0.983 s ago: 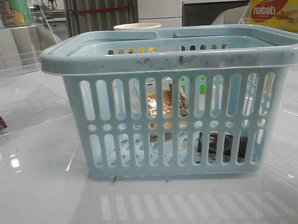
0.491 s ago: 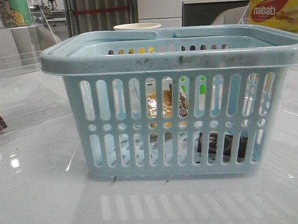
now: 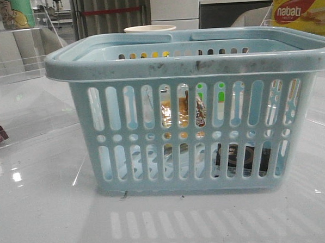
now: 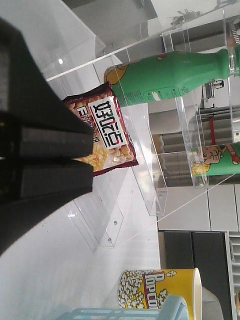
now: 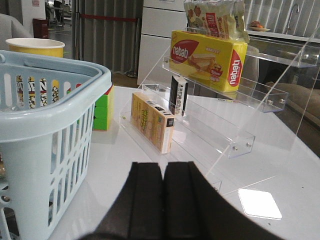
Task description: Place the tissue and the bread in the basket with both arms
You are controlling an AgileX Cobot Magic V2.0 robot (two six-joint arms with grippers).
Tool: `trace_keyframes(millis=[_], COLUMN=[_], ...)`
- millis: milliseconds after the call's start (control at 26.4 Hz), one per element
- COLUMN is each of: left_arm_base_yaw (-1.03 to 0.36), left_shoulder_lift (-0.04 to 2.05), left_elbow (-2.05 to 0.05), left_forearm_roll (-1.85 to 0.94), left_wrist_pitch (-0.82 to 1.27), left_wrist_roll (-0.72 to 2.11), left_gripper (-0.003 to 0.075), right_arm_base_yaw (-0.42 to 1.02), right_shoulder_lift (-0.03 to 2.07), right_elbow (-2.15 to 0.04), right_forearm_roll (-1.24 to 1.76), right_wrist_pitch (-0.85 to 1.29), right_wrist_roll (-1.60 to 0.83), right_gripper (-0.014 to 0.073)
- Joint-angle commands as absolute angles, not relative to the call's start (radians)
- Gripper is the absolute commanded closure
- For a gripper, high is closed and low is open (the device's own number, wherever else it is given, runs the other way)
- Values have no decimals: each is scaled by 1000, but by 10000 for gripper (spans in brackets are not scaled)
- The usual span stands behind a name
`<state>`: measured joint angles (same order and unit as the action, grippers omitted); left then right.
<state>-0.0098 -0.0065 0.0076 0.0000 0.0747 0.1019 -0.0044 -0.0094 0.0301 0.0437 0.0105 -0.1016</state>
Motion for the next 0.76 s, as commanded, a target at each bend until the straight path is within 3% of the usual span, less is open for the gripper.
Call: trace_keyframes(millis=[0,718], left_arm_base_yaw=[-15,-15], left_shoulder_lift=[-23,-23], left_elbow=[8,8], left_forearm_roll=[0,0], left_wrist_pitch=[-18,-18], left_wrist_roll=[91,91], left_gripper=[629,629], right_arm_base_yaw=[-6,25], right_shoulder_lift=[-29,-29], right_elbow=[30,30], right_forearm_roll=[46,46], right_wrist_pitch=[-88,-88], right_wrist_roll=[-111,-111], right_gripper=[539,539])
